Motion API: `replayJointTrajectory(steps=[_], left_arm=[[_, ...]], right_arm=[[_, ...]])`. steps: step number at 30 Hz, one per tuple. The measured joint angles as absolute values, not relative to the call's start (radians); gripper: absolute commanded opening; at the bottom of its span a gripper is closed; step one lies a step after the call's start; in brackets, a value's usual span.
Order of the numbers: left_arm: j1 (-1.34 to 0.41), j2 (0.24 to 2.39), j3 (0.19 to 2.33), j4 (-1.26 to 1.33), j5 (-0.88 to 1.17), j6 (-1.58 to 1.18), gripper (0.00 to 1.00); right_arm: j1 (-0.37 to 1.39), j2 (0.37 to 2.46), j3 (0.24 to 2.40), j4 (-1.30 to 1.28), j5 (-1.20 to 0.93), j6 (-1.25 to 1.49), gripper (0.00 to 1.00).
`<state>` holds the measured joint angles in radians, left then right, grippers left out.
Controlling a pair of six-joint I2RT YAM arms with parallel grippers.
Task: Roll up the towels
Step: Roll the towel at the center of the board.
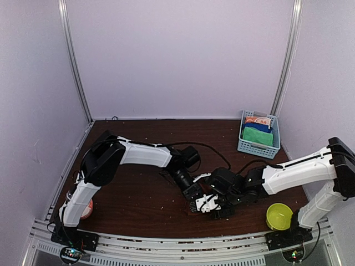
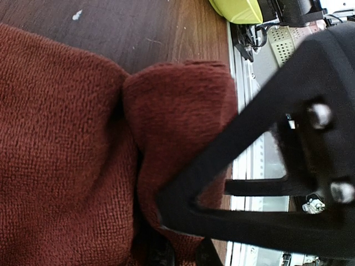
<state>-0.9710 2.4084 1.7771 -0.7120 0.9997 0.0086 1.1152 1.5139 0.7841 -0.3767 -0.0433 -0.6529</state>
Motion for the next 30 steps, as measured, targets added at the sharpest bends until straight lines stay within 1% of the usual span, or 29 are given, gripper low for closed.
replayJointTrajectory(steps=[2,3,4,6,7,10,13,16,19,21,22,24,27,30], left_arm=[[-0.971,2.408,1.777,-0.712,0.999,0.008,0.09],[-0.971,2.408,1.777,-0.712,0.999,0.009,0.12],[-0.971,2.408,1.777,-0.712,0.999,0.009,0.16],[-0.971,2.408,1.777,-0.712,0.995,0.009,0.22],[-0.971,2.406,1.777,-0.712,0.989,0.011,0.26],[-0.971,2.367,1.747,-0.7,0.933,0.014,0.34],[-0.968,2.25,1.642,-0.663,0.797,-0.006,0.38],[-0.939,2.084,1.515,-0.62,0.635,-0.052,0.4],[-0.907,1.892,1.376,-0.514,0.503,-0.091,0.43],[-0.907,1.767,1.299,-0.445,0.411,-0.096,0.47],[-0.921,1.707,1.263,-0.402,0.355,-0.091,0.5],[-0.974,1.625,1.209,-0.333,0.256,-0.062,0.53],[-1.09,1.557,1.143,-0.242,0.139,0.017,0.54],[-1.196,1.555,1.119,-0.206,0.069,0.112,0.54]], right_arm=[[1.115,1.525,0.783,-0.363,-0.036,-0.657,0.4],[1.115,1.529,0.783,-0.355,-0.03,-0.653,0.32],[1.115,1.532,0.783,-0.35,-0.025,-0.662,0.27],[1.115,1.54,0.783,-0.347,-0.02,-0.66,0.2],[1.115,1.543,0.785,-0.348,-0.02,-0.654,0.18],[1.11,1.552,0.802,-0.365,-0.029,-0.648,0.15],[1.074,1.565,0.834,-0.398,-0.094,-0.644,0.14],[1.007,1.588,0.88,-0.458,-0.196,-0.633,0.13],[0.915,1.652,0.962,-0.548,-0.334,-0.624,0.13],[0.854,1.708,1.022,-0.609,-0.426,-0.622,0.12],[0.821,1.746,1.064,-0.649,-0.476,-0.622,0.12],[0.773,1.819,1.139,-0.723,-0.554,-0.628,0.12],[0.714,1.924,1.243,-0.839,-0.667,-0.633,0.12],[0.675,2.0,1.317,-0.93,-0.747,-0.641,0.12]])
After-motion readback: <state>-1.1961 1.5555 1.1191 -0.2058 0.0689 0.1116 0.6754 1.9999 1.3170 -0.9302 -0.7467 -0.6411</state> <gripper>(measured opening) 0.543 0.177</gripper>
